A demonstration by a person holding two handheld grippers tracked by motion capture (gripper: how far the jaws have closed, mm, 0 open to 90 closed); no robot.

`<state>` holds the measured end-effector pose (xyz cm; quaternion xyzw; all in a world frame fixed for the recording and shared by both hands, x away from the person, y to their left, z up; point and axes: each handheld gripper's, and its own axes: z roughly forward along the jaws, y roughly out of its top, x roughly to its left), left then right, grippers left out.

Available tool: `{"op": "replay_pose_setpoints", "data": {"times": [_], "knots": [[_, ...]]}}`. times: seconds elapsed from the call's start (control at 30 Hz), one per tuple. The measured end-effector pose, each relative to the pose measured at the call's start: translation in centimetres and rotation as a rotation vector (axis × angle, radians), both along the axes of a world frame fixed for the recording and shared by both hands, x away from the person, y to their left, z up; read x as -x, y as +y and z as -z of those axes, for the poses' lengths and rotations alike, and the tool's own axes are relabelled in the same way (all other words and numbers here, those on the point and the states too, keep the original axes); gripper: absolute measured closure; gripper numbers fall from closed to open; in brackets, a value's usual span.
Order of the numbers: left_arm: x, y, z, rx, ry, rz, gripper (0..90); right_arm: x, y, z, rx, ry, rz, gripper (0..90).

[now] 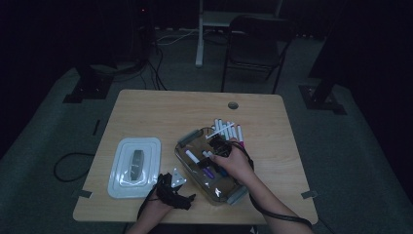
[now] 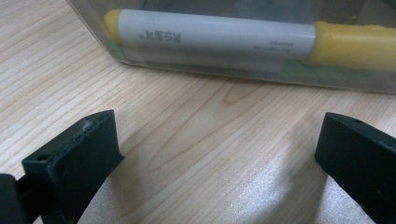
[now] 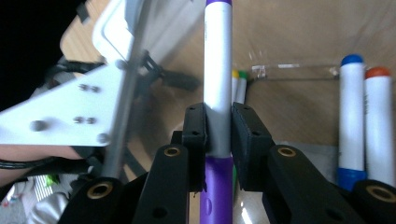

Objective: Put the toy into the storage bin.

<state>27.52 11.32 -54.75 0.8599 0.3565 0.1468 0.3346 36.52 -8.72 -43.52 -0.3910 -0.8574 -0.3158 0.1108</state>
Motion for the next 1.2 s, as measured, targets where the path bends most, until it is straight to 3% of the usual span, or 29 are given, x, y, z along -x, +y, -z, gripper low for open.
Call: {"op": "replay_pose_setpoints", "data": {"times": [0.23,0.57,0.87,1.0,1.2], "knots": [[0.0,0.0,0.0,0.002,-0.002,-0.002,0.4,-0.5,1.8,2.1,0.053,0.072,-0.031,76.7],[0.0,0.0,0.0,-0.001,-0.003,-0.001,0.4,-0.4,3.1,4.2,0.163,0.111,-0.063,76.6],[0.0,0.0,0.0,-0.001,-0.003,0.0,0.5,-0.3,3.0,4.1,0.147,0.131,-0.077,73.7],[0.0,0.0,0.0,0.0,-0.003,-0.001,0.4,-0.3,2.5,3.6,0.142,0.098,-0.071,71.5],[0.0,0.0,0.0,0.0,0.0,0.001,0.4,-0.2,1.0,1.4,0.067,0.06,-0.051,68.9]]}}
